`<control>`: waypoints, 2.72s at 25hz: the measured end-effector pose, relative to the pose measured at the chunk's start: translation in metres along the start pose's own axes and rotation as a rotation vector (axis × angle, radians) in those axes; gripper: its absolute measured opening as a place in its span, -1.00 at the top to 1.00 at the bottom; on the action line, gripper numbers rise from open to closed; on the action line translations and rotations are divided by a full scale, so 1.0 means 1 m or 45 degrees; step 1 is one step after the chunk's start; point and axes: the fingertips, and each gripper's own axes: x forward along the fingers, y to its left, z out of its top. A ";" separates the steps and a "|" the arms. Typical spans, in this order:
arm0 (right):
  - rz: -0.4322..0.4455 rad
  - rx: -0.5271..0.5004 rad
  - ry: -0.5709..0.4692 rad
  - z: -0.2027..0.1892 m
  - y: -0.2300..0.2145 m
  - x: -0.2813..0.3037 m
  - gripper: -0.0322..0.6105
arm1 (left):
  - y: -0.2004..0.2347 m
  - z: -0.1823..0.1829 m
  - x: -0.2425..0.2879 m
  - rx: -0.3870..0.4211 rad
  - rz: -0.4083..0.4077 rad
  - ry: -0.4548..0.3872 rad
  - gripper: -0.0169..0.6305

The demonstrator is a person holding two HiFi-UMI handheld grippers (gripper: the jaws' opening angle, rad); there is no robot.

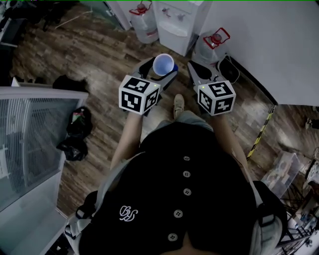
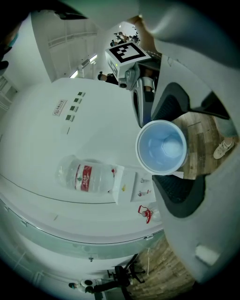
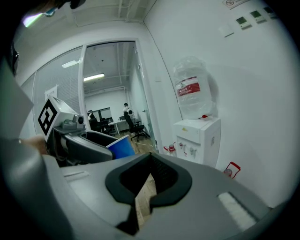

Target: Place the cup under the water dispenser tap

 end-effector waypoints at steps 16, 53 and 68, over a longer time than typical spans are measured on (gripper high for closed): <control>0.052 -0.075 0.013 0.053 -0.078 0.069 0.90 | 0.047 0.060 0.089 -0.001 0.008 -0.019 -0.16; -0.067 0.196 0.046 0.031 -0.139 0.111 0.90 | 0.079 0.053 0.157 0.074 -0.139 0.253 -0.16; -0.188 0.218 0.117 0.009 -0.170 0.143 0.90 | 0.105 0.032 0.200 0.110 -0.285 0.325 -0.15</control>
